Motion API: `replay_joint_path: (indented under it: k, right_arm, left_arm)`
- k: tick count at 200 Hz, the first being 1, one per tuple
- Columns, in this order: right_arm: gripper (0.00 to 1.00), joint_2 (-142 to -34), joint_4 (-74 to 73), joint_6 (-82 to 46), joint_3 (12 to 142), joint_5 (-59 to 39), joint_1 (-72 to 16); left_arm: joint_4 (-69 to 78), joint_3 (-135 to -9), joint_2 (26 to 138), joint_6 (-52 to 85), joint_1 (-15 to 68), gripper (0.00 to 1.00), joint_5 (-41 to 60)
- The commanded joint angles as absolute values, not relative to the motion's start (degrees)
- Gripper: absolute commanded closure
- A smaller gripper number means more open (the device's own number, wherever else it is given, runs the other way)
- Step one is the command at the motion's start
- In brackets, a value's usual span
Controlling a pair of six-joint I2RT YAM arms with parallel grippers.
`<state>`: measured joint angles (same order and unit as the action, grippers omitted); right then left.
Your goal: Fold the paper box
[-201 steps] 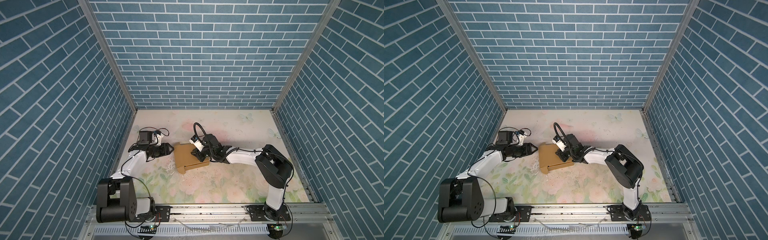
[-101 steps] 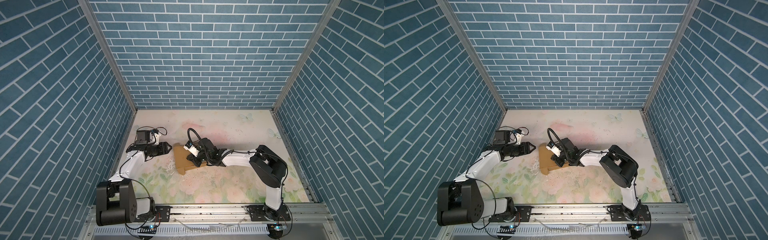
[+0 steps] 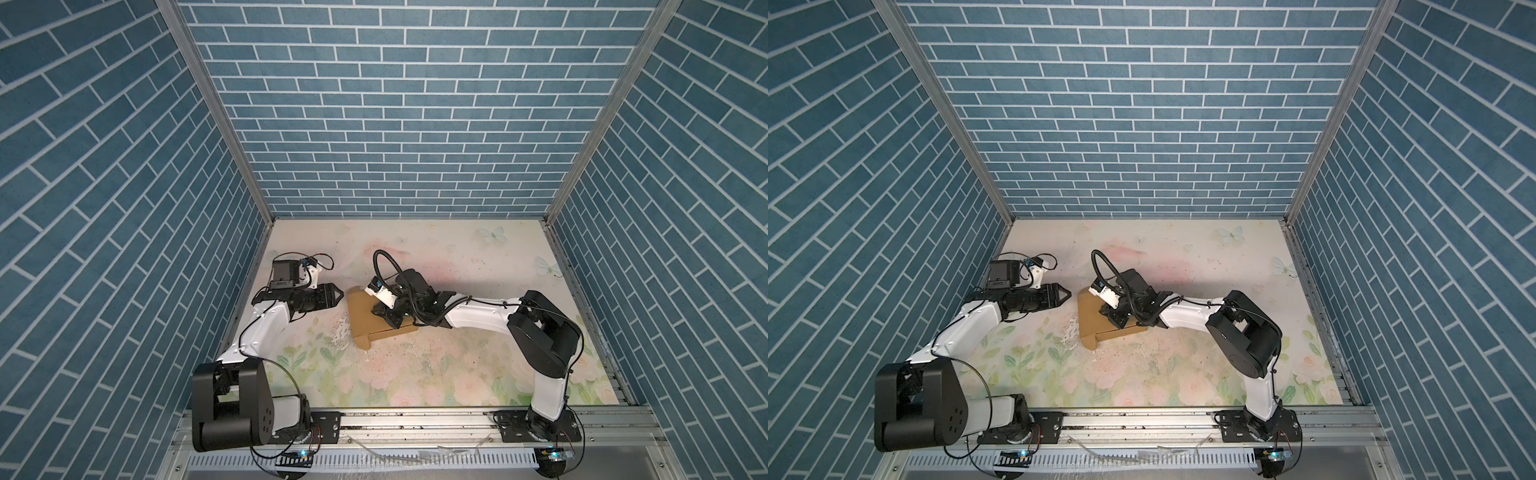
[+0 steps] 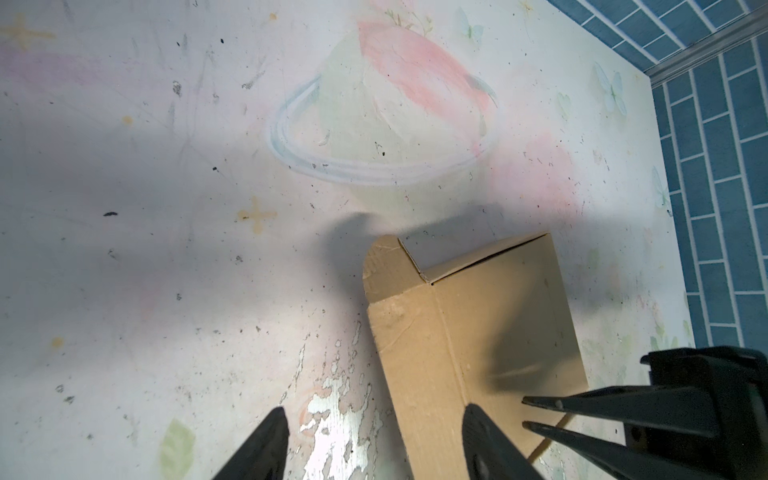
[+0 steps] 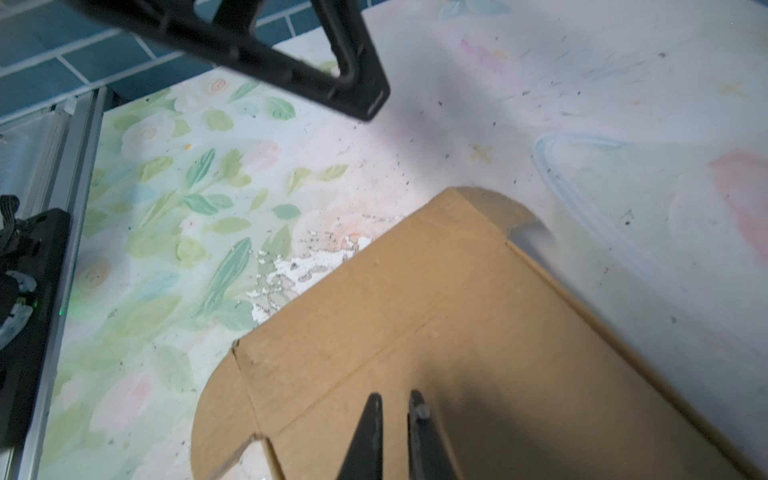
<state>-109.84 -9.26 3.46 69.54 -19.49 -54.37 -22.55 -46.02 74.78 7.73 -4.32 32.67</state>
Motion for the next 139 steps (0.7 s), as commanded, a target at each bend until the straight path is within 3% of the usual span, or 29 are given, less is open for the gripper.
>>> replay_joint_path:
  k: [1, 42, 75, 108, 139]
  right_arm:
    - [0.86, -112.84, -8.96, 4.02, 74.45, -17.67, -52.45]
    - [0.86, -120.04, -6.14, 3.21, 79.54, -17.83, -49.86]
    - [0.86, -119.01, -7.89, 2.79, 76.11, -18.41, -49.92]
    - [0.83, -108.47, -7.88, 4.85, 70.89, -17.17, -50.00]
    - [0.72, -97.34, -6.40, 11.30, 62.70, -13.52, -51.57]
  left_arm:
    - [-23.50, -47.87, 73.93, 6.31, -4.75, 0.32, 33.13]
    - [-24.31, -49.04, 73.89, 4.93, -4.75, 0.32, 34.21]
    - [-24.43, -52.13, 75.43, 1.24, -4.35, 0.33, 37.61]
    - [-27.89, -59.95, 80.06, -4.08, -1.54, 0.35, 37.04]
    - [-29.45, -66.58, 86.17, -8.87, 3.68, 0.35, 34.41]
